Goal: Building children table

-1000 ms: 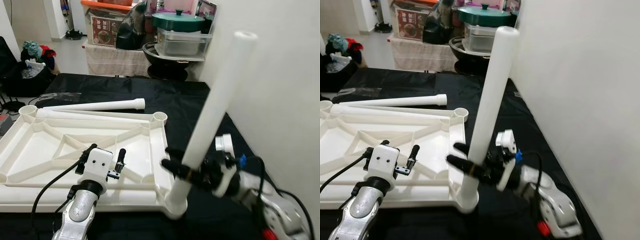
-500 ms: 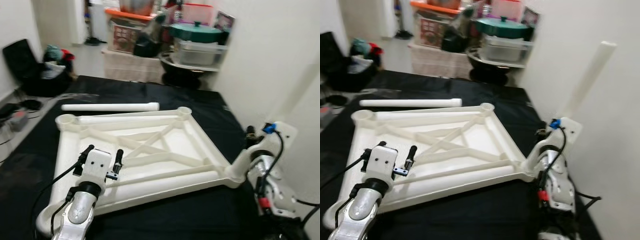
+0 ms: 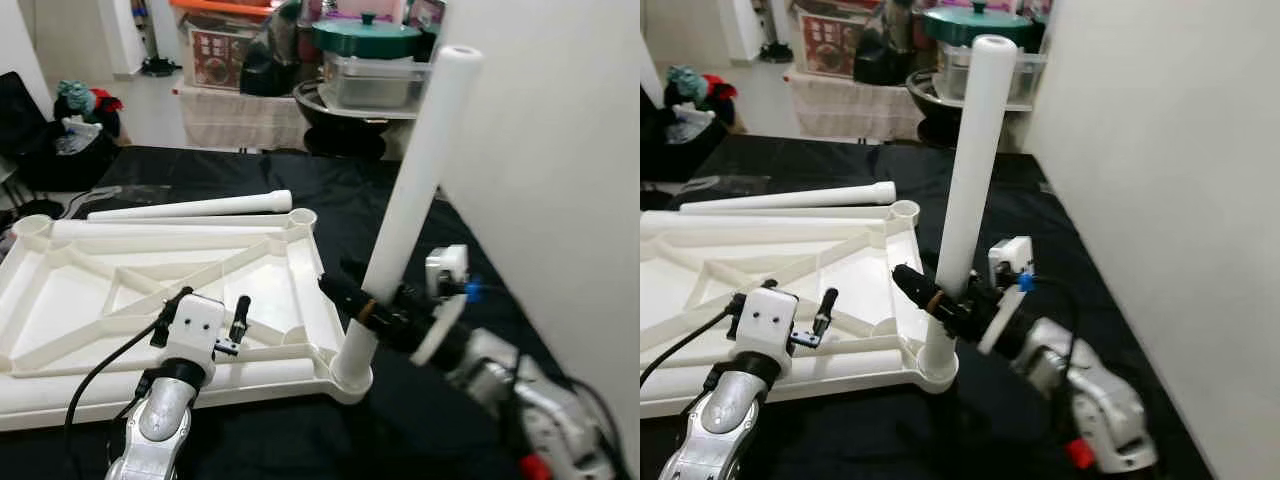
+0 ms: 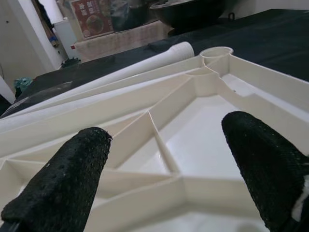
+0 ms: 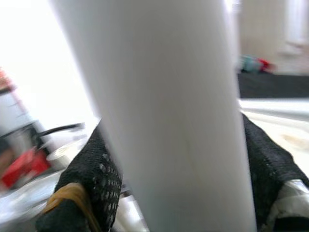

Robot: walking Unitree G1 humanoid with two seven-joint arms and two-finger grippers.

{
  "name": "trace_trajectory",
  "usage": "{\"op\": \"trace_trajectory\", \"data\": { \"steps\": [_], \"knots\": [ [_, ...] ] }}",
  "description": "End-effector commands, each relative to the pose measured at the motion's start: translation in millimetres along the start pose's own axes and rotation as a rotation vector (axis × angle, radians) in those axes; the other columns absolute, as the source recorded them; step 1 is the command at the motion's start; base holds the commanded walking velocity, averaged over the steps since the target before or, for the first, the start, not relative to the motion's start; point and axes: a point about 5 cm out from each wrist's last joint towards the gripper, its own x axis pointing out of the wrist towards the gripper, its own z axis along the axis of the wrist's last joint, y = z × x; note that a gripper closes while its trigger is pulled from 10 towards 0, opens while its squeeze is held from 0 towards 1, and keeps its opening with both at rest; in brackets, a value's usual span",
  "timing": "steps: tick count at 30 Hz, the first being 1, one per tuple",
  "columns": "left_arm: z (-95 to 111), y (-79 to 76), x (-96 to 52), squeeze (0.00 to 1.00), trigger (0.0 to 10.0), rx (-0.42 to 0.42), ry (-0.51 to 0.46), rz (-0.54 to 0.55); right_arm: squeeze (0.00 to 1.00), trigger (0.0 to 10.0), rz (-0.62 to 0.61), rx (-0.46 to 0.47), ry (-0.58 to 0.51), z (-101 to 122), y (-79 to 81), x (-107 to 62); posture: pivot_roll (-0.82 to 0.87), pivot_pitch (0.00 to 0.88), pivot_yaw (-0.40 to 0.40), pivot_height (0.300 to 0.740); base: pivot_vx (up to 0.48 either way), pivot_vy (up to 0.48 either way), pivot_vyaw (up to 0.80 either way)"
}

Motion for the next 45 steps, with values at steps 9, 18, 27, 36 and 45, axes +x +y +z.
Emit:
{"op": "trace_trajectory", "data": {
  "steps": [9, 18, 27, 36, 45],
  "knots": [
    [-1, -8.4, -1.5, 0.0, 10.0, -0.009, 0.008, -0.02, 0.0, 9.8, 0.175, -0.009, 0.032, 0, 9.1, -13.0, 0.13, 0.0, -0.124, 0.74, 0.0, 0.0, 0.0],
    [-2, -14.0, -5.2, 0.0, 10.0, -0.014, 0.009, -0.025, 0.0, 4.9, 0.308, 0.033, 0.043, 0, 22.0, -15.7, 0.13, 0.0, -0.124, 0.74, 0.0, 0.0, 0.0],
    [-2, -14.9, -5.7, 0.0, 10.0, -0.018, 0.013, -0.025, 0.0, 0.0, -0.312, -0.011, 0.011, -8, -46.6, -14.4, 0.12, 0.0, -0.122, 0.74, 0.0, 0.0, 0.0],
    [-2, -13.2, -4.1, 0.0, 10.0, -0.019, 0.011, -0.02, 0.0, 0.0, -1.594, -0.034, 0.182, -43, -115.4, -100.1, 0.12, 0.0, -0.12, 0.74, 0.0, 0.0, 0.0],
    [-2, -12.3, -2.7, 0.0, 10.0, -0.014, 0.011, -0.023, 0.0, 10.0, -1.065, 0.177, 0.053, -50, -77.8, -31.0, 0.11, 0.0, -0.111, 0.74, 0.0, 0.0, 0.0]
  ]
}}
